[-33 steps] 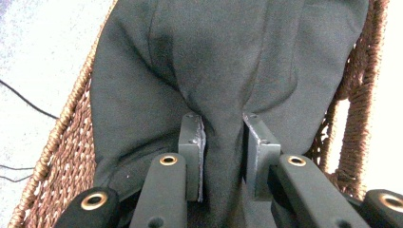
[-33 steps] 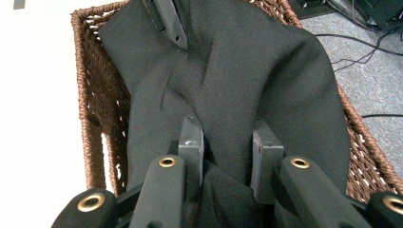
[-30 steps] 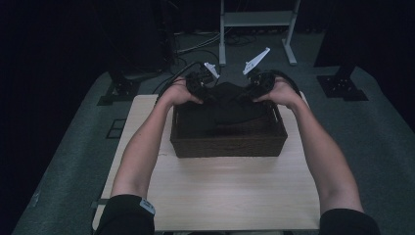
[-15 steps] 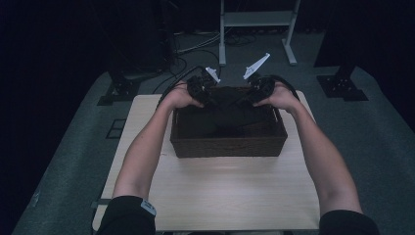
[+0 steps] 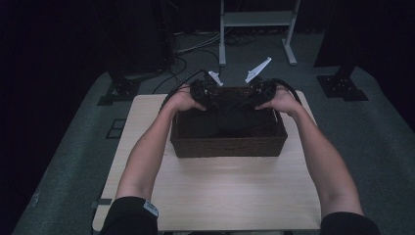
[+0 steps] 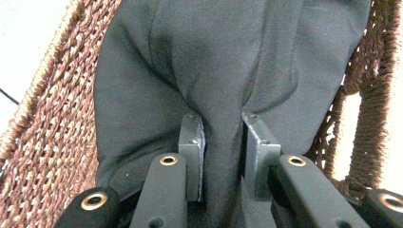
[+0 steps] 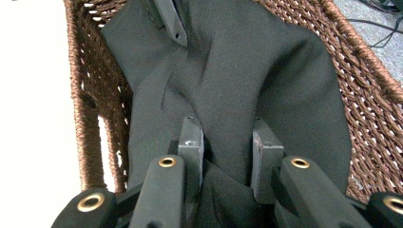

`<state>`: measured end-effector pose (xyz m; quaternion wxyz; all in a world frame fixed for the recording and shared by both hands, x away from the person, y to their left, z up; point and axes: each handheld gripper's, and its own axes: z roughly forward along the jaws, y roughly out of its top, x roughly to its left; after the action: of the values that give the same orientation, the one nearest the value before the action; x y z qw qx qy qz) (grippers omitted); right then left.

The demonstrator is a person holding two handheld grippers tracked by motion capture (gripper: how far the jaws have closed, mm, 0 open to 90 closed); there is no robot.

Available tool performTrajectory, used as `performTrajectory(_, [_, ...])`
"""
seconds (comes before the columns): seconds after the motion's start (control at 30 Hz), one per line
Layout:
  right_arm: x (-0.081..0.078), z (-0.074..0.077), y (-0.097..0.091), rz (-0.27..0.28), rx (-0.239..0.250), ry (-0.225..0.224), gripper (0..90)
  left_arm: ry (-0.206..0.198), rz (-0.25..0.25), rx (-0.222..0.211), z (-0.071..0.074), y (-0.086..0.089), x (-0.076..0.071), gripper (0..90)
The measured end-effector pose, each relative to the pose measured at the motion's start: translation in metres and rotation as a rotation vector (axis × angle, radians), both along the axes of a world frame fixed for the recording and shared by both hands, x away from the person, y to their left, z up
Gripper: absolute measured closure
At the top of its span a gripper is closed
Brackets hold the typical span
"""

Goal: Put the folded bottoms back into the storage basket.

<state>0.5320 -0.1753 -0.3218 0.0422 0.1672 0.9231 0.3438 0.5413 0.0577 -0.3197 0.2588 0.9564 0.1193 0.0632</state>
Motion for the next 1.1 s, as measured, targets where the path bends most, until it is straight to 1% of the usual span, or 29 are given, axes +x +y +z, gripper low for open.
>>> performTrajectory(0.2, [0.001,-0.006,0.004,0.004,-0.008,0.012,70.7,0.008,0.002,0.013,-0.006,0.002,0.000,72.2])
performTrajectory(0.33, [0.000,-0.012,0.005,-0.001,0.006,0.023,70.7,0.015,0.008,0.001,-0.011,0.005,-0.001,72.2])
performTrajectory(0.43, [0.000,-0.017,0.006,0.001,0.001,0.031,70.7,0.014,0.006,0.012,-0.017,0.005,-0.001,72.2])
performTrajectory(0.5, [0.000,-0.019,0.008,0.001,-0.006,0.037,70.7,0.020,0.006,0.017,-0.019,0.005,-0.001,72.2])
performTrajectory(0.73, [0.002,-0.023,0.008,0.001,-0.003,0.041,70.7,0.010,0.010,0.021,-0.021,0.005,-0.001,72.2])
performTrajectory(0.93, [0.002,-0.027,0.008,-0.002,-0.006,0.051,70.6,0.008,0.007,0.031,-0.026,0.003,-0.002,72.3])
performTrajectory(1.03, [0.001,-0.033,0.005,-0.006,0.006,0.057,70.6,0.010,0.007,0.027,-0.030,0.002,-0.002,72.3])
performTrajectory(1.1, [0.001,-0.036,0.004,-0.008,0.006,0.064,70.6,0.011,0.005,0.039,-0.033,0.000,-0.003,72.3])
